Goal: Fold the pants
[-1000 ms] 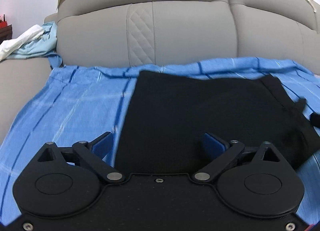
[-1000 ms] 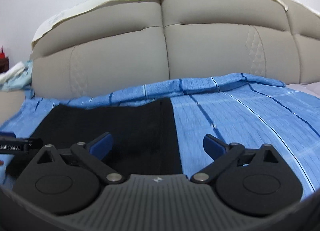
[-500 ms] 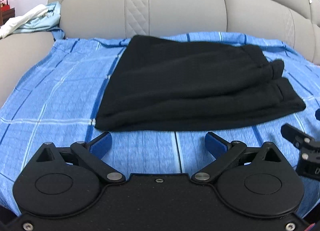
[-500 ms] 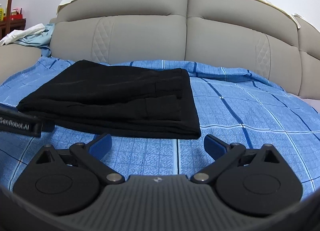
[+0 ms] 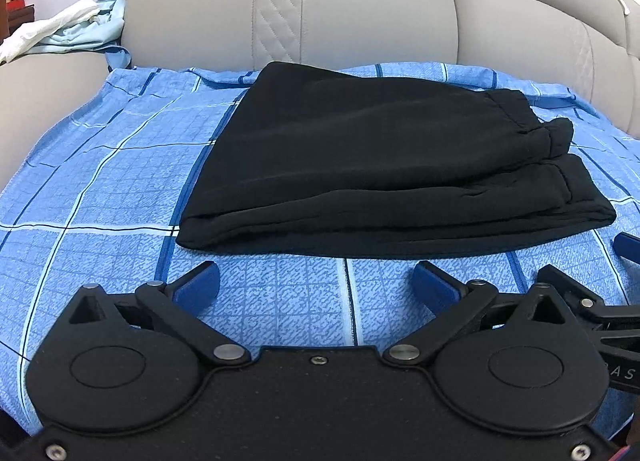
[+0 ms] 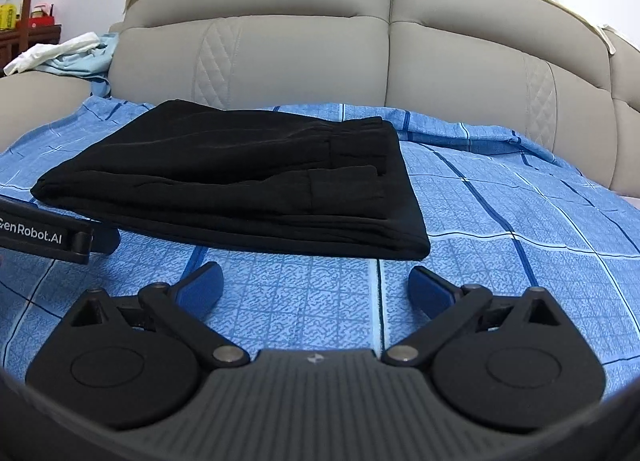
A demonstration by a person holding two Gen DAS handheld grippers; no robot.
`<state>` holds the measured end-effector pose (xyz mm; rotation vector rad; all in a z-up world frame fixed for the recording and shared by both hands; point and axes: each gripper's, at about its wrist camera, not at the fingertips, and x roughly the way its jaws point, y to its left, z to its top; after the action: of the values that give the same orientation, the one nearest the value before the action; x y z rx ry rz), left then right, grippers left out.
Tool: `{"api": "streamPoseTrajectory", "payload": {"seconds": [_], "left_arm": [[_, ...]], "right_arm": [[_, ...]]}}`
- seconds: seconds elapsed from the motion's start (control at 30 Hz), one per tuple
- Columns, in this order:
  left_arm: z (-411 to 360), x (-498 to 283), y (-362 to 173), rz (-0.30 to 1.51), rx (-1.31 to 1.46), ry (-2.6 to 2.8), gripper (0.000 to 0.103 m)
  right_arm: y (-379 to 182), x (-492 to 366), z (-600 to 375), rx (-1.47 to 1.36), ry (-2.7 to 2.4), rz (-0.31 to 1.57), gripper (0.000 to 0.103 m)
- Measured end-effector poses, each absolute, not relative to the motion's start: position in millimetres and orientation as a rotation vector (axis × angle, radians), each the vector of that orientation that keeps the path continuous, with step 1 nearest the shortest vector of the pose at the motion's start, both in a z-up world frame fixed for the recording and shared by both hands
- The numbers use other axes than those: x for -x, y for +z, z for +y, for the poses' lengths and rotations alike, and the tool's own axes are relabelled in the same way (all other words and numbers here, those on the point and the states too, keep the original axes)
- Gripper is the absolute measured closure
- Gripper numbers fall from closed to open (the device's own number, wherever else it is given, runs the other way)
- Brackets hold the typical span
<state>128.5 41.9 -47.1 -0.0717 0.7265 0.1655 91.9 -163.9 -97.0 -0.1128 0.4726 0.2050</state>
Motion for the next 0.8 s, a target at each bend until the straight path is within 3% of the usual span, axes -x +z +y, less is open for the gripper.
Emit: {"api": "streamPoseTrajectory", "payload": {"seconds": [0.8], "left_arm": [[42.5,-130.4,-47.5,0.724,0.078,0.164,0.000]], "right_arm": [[-100.2,-90.2,-162.0,0.118,0.218,0.448,0.000]]}}
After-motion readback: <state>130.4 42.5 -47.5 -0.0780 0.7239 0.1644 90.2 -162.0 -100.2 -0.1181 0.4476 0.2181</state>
